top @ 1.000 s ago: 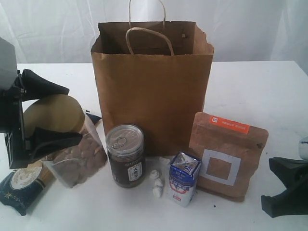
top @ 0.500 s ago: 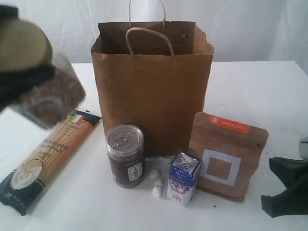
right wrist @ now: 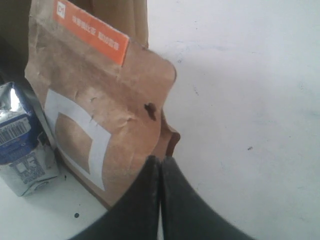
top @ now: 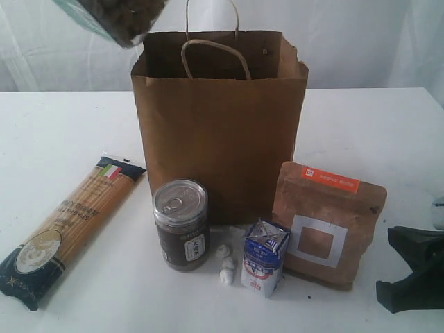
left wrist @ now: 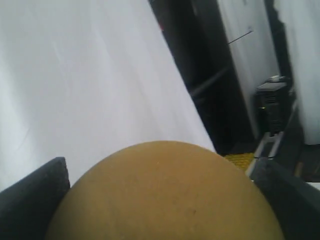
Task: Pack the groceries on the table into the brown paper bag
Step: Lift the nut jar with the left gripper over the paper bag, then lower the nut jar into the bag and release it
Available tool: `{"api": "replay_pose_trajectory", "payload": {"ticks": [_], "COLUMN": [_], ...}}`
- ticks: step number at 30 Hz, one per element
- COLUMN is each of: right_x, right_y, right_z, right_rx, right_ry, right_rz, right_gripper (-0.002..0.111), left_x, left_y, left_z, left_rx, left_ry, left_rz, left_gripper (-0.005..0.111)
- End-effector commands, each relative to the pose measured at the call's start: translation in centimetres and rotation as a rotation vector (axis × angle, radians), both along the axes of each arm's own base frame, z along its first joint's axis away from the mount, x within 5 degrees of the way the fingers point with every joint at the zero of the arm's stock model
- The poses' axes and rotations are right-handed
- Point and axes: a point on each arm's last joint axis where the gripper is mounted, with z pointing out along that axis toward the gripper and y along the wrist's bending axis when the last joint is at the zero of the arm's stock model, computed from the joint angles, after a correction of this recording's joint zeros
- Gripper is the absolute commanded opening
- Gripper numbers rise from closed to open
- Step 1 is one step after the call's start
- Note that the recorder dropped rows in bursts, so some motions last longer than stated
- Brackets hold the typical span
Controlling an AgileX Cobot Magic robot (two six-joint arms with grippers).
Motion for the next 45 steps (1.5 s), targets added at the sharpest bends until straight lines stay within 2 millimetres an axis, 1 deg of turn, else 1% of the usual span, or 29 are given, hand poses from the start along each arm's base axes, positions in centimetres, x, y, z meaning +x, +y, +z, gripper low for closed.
{"api": "replay_pose_trajectory", "payload": {"ticks": [1,6,9,12,17,27,41,45], "right_x": [-0.1,-0.1,-0.1,-0.1,-0.1,-0.1,-0.1,-0.1], "right_y": [0.0,0.0,0.0,0.0,0.0,0.0,0.0,0.0], "right_z": [0.0,0.0,0.0,0.0,0.0,0.0,0.0,0.0], "right_rx": [0.046,0.052,0.052,0.052,0.052,0.055,0.055,0.055], "right_ry": [0.007,0.009,0.009,0.009,0.009,0.010,0.010,0.010], "right_rz": [-0.019,-0.022,-0.022,-0.022,-0.022,-0.024,-0.024,-0.024], "right_gripper": [0.000,0.000,0.000,0.000,0.000,0.000,0.000,0.000], "left_x": [1.5,3.3,4.4,5.4,6.4,7.5,9.3,9.3], "left_y": [-1.0,-1.7,-2.0,-2.3,-2.5,-2.7,-2.9,-3.7], "left_z": [1.2,1.1,0.3,-0.9,-2.5,-3.7,-5.7,-6.1], "left_rx": [-0.057,-0.052,-0.050,-0.046,-0.041,-0.022,-0.030,-0.023], "left_ry": [-0.003,-0.014,0.001,0.017,0.019,-0.017,0.046,0.033], "left_rz": [-0.169,-0.307,-0.364,-0.420,-0.489,-0.472,-0.471,-0.490], "left_gripper": [0.000,0.000,0.000,0.000,0.000,0.000,0.000,0.000]}}
